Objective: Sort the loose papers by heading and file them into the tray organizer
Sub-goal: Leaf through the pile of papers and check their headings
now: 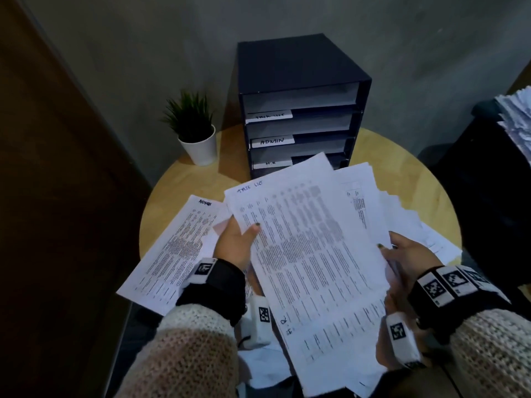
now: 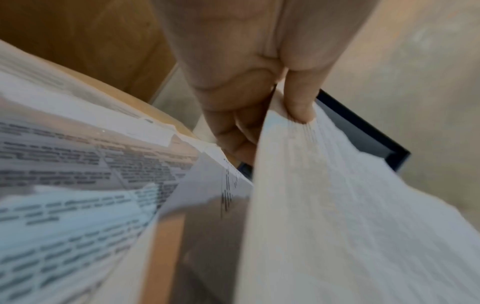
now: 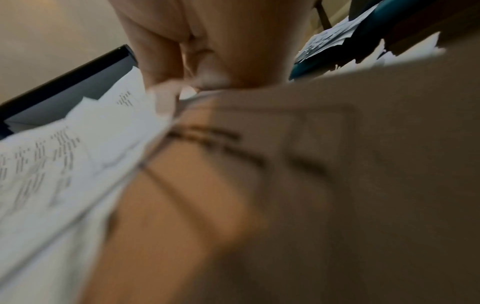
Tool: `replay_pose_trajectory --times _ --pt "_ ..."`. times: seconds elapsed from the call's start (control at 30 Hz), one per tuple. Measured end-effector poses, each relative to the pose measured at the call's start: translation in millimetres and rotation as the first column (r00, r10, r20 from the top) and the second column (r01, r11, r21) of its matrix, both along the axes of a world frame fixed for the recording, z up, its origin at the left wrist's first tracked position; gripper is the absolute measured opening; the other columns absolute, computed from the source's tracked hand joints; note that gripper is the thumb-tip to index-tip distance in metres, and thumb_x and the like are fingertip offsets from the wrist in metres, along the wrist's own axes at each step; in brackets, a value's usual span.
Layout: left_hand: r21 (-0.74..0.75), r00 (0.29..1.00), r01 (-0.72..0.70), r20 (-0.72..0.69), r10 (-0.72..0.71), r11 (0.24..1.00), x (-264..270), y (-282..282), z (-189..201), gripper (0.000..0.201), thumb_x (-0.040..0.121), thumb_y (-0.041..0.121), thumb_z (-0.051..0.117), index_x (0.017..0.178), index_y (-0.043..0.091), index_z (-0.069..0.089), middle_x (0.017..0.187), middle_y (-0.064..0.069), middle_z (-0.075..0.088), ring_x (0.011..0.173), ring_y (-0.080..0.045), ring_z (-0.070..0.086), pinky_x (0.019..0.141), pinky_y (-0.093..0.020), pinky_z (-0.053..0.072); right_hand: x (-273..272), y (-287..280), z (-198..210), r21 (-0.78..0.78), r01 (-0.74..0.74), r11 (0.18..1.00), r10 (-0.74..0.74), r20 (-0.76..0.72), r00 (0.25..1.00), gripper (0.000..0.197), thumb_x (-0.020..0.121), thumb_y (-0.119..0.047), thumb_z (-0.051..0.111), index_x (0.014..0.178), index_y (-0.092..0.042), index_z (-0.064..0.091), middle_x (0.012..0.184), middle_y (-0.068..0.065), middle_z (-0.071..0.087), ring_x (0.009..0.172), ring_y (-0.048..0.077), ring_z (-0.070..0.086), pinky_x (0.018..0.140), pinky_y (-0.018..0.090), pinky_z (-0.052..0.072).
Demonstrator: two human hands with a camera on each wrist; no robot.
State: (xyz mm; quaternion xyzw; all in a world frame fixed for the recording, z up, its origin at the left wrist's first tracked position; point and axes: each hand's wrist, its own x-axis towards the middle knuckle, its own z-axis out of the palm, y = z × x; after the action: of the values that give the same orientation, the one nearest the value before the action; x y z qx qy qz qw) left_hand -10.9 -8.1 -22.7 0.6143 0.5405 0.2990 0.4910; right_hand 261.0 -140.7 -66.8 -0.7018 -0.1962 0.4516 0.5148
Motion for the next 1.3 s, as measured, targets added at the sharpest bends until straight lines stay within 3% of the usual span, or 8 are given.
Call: replay_pose_trajectory --times 0.1,0.2,0.3,0.43,0.6,0.77,1.03,1.3 --pt "-0.006 0.997 0.021 -0.078 -0.021 1.0 10 -6 -4 0.049 0.1 0.025 0.045 0.146 0.024 0.029 0.147 0.003 0.04 0.137 -0.018 0.034 0.103 -0.025 0.029 -1 1 -2 -0.008 -0.051 0.999 0.051 0.045 0.998 0.046 0.085 -0.024 0.065 0.125 -0.004 0.055 0.108 0.008 0.068 0.109 0.031 0.06 0.096 0.037 0.048" --pt "-0.026 0.983 -0.004 -0.185 -0.001 1.0 12 2 -12 0.052 0.101 0.021 0.042 0.149 0.016 0.023 0.154 -0.005 0.027 0.139 -0.024 0.03 0.108 -0.028 0.026 -3 0 7 -0.02 -0.065 0.998 0.064 -0.014 0.998 0.016 0.096 -0.005 0.045 0.108 -0.007 0.055 0.057 0.001 0.062 0.047 0.014 0.058 0.044 0.014 0.044" --pt "-0.05 0.978 -0.018 -0.206 0.008 0.999 12 7 -15 0.051 0.101 0.021 0.041 0.148 0.016 0.024 0.152 -0.007 0.031 0.134 -0.027 0.037 0.107 -0.031 0.031 -3 -2 9 -0.026 -0.038 0.999 0.037 -0.031 0.999 0.02 0.096 -0.002 0.04 0.089 -0.012 0.056 0.036 0.003 0.044 0.025 0.014 0.039 0.034 0.012 0.03" --pt "-0.048 0.997 0.028 -0.067 -0.032 0.998 16 -2 -15 0.049 0.1 0.017 0.043 0.146 0.021 0.027 0.143 0.0 0.044 0.132 -0.023 0.042 0.099 -0.023 0.031 -11 -2 10 0.032 -0.003 0.999 0.005 -0.056 0.998 0.017 0.09 -0.026 0.056 0.087 -0.013 0.066 0.059 0.01 0.061 0.061 0.025 0.053 0.059 0.029 0.043" --pt "-0.062 0.988 -0.077 0.131 0.085 0.995 25 -1 -20 0.074 0.09 0.002 0.058 0.146 0.03 0.017 0.14 0.001 0.042 0.128 -0.02 0.045 0.102 -0.033 0.039 -13 2 9 0.03 0.101 0.994 -0.1 -0.037 0.994 0.061 0.082 -0.039 0.066 0.135 -0.014 0.05 0.119 0.001 0.059 0.117 0.023 0.052 0.11 0.039 0.034" --pt "-0.245 0.997 -0.054 0.047 0.068 0.968 27 2 -34 0.035 0.088 0.015 0.064 0.121 0.023 0.054 0.125 -0.006 0.062 0.112 -0.027 0.059 0.103 -0.045 0.044 -12 1 11 -0.037 0.143 0.989 -0.142 0.036 0.989 0.045 0.094 -0.02 0.052 0.138 -0.019 0.045 0.117 0.004 0.057 0.114 0.02 0.051 0.106 0.033 0.034" --pt "0.004 0.999 -0.033 -0.006 0.033 0.999 42 -9 -25 0.044 0.093 0.022 0.057 0.133 0.017 0.042 0.124 0.005 0.055 0.116 -0.02 0.053 0.09 -0.025 0.041 -24 -7 22 -0.073 0.016 0.997 -0.007 0.13 0.991 0.002 0.09 -0.02 0.06 0.089 -0.018 0.062 0.095 0.007 0.067 0.081 0.018 0.061 0.07 0.026 0.048" --pt "-0.045 0.998 -0.053 -0.048 0.051 0.998 41 -3 -42 0.031 0.096 0.006 0.04 0.117 0.012 0.062 0.121 -0.009 0.06 0.105 -0.022 0.057 0.085 -0.024 0.044 15 -11 13 -0.449 0.147 0.881 0.12 0.514 0.849 0.039 0.093 -0.018 0.053 0.064 -0.011 0.028 0.062 0.01 0.035 0.065 0.022 0.039 0.062 0.033 0.028"
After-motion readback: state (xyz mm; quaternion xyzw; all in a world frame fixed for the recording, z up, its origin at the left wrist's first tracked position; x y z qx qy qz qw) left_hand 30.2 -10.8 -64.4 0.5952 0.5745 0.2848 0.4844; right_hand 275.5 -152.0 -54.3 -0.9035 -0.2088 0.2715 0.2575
